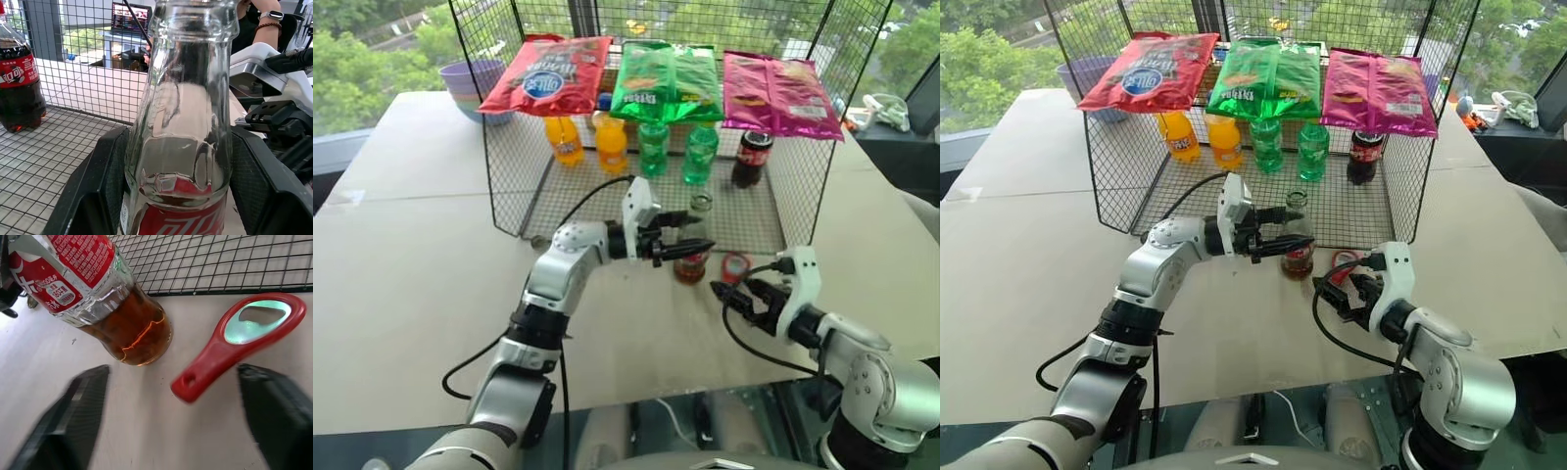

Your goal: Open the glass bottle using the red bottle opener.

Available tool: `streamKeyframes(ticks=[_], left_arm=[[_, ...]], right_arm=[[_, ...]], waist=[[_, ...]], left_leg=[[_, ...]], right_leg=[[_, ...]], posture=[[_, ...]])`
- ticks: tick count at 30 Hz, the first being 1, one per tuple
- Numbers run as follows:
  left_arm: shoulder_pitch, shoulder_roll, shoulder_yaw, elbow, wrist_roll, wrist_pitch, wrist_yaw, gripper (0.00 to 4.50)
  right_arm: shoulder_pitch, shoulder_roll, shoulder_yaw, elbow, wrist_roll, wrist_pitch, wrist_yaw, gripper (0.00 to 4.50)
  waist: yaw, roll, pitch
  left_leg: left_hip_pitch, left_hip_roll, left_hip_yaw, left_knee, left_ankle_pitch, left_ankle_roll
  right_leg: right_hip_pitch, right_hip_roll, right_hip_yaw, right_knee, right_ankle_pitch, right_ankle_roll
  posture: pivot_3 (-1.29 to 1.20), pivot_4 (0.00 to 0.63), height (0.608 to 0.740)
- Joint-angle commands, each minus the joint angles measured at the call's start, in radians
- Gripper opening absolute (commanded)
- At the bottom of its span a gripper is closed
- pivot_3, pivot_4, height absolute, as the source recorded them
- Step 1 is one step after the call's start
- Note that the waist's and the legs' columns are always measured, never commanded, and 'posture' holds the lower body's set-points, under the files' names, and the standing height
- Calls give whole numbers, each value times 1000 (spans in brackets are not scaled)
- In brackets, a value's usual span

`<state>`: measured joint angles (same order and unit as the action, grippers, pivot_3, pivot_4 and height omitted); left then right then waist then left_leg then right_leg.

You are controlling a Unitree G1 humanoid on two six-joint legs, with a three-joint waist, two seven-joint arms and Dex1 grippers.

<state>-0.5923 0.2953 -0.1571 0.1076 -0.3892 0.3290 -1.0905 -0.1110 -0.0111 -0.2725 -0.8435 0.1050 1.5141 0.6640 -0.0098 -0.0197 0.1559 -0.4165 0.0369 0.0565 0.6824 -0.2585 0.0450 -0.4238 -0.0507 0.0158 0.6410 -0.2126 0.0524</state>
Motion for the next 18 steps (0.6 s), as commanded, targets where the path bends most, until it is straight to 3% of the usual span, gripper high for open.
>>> streamKeyframes(ticks=[1, 7, 10, 12, 18], left_arm=[[-7, 8, 16, -41, -2, -19, 15, 2365], [-19, 13, 13, -22, -3, -16, 6, 2365], [-25, 18, 22, -17, -11, -9, 0, 3851], [-26, 23, 26, -21, -19, -2, -3, 4423], [-5, 49, 45, -76, -57, 38, -4, 4423]], right_arm=[[10, -49, -1, -58, 21, -140, -47, 4452], [20, -104, 70, -64, 59, -323, -106, 4452], [28, -127, 110, -51, 70, -380, -133, 4500], [31, -140, 130, -47, 80, -412, -145, 4500], [39, -168, 150, -37, 124, -474, -167, 4500]], waist=[[-2, 0, 0], [-5, 0, 0], [-4, 0, 0], [-4, 0, 0], [-4, 0, 0]], left_leg=[[0, 0, 0, 0, 0, 0], [1, 1, 1, 1, 0, 0], [1, 1, 1, 1, 0, 0], [1, 0, 2, 1, 0, 0], [0, 1, 1, 1, 0, 0]], right_leg=[[0, 0, 0, 0, 0, 0], [0, 1, 2, 0, -2, 3], [0, 1, 2, 0, 0, 0], [0, 1, 2, -1, 0, 0], [0, 1, 2, -1, 0, 1]], posture=[[0, 150, 740], [0, 150, 740], [0, 150, 740], [0, 150, 740], [0, 150, 740]])
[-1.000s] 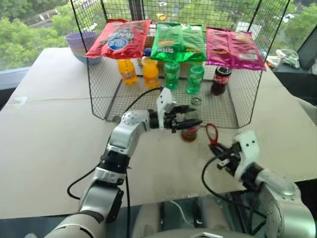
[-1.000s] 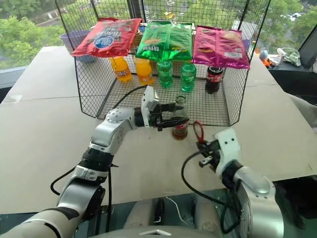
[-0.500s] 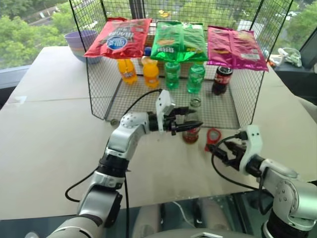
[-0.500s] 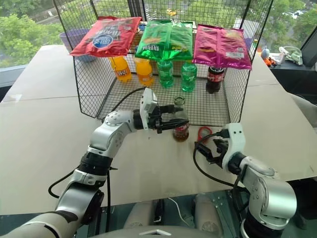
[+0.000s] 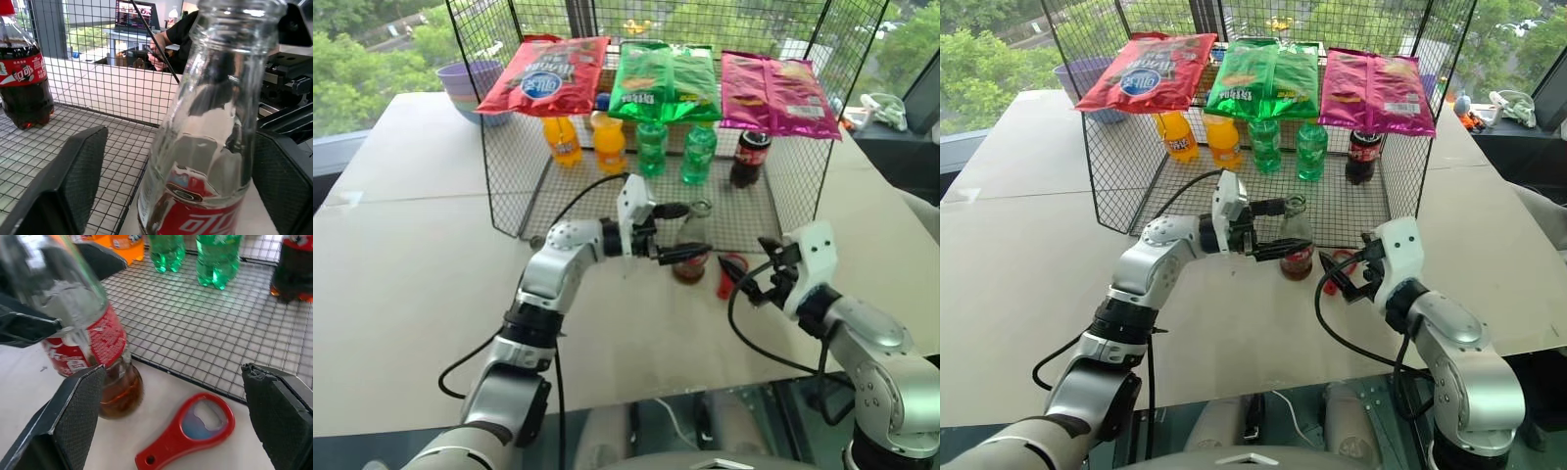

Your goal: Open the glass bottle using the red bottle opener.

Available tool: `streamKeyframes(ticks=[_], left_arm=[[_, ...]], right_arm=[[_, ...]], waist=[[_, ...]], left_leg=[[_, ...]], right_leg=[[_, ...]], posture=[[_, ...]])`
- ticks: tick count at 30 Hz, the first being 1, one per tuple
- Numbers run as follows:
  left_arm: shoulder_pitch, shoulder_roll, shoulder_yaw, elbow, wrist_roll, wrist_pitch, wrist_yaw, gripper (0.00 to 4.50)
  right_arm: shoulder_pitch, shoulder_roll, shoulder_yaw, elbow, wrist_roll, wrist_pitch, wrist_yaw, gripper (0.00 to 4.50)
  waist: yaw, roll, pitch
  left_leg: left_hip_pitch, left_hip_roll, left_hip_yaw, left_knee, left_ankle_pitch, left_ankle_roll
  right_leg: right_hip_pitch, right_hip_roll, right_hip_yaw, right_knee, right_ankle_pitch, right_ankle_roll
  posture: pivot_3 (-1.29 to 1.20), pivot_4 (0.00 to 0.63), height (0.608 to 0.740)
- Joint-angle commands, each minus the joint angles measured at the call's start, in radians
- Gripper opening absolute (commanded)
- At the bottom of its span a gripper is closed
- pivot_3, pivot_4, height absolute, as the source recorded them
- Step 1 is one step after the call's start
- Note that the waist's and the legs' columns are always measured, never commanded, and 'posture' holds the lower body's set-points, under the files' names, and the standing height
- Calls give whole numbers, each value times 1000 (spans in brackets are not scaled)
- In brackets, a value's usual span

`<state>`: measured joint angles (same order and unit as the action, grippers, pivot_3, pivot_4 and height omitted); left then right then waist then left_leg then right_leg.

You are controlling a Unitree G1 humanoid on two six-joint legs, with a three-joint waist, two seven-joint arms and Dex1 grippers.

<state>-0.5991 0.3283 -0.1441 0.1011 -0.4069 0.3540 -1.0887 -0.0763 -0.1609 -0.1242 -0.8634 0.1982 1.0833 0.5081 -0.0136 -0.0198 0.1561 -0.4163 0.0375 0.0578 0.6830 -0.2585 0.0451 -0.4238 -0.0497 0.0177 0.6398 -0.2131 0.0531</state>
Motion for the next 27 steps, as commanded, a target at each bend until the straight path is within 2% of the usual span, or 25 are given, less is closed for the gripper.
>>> streamKeyframes(ticks=[1, 6, 10, 16, 21, 27], left_arm=[[9, 24, 38, -82, -46, 20, -6, 4423], [76, 100, 102, -190, -122, 80, -12, 4423], [149, 175, 174, -289, -195, 150, 9, 4423], [383, 266, 333, -382, -214, 209, 125, 4423], [550, 269, 387, -422, -188, 162, 180, 4423], [677, 239, 389, -454, -159, 100, 231, 4423]], right_arm=[[7, -28, 3, -16, 37, -54, -10, 4500], [53, -89, -14, -37, 71, -119, 1, 4500], [147, -168, -50, -58, 90, -222, 37, 4500], [400, -255, -163, -42, 103, -496, 154, 4500], [547, -252, -263, 24, 117, -636, 173, 4500], [568, -255, -280, 95, 128, -698, 151, 4500]], waist=[[0, 0, 0], [-1, 0, 0], [1, 0, 0], [0, 0, 0], [5, -1, 1], [4, -1, 1]], left_leg=[[0, 0, 0, 0, 0, 0], [0, 1, 0, 0, 0, 0], [0, 2, 0, -1, 0, 0], [1, 2, 2, -3, 0, 0], [2, 3, 2, -3, 0, 0], [2, 3, 3, -2, -3, -5]], right_leg=[[0, 0, 0, 0, 0, 0], [0, 0, 0, 0, 0, 0], [0, -1, 0, -1, 0, 0], [0, -3, 1, -2, -3, 4], [0, -4, 0, -2, -3, 4], [-1, -16, -3, -2, -3, 4]], posture=[[0, 150, 740], [0, 150, 740], [0, 150, 740], [0, 150, 740], [0, 150, 740], [0, 150, 740]])
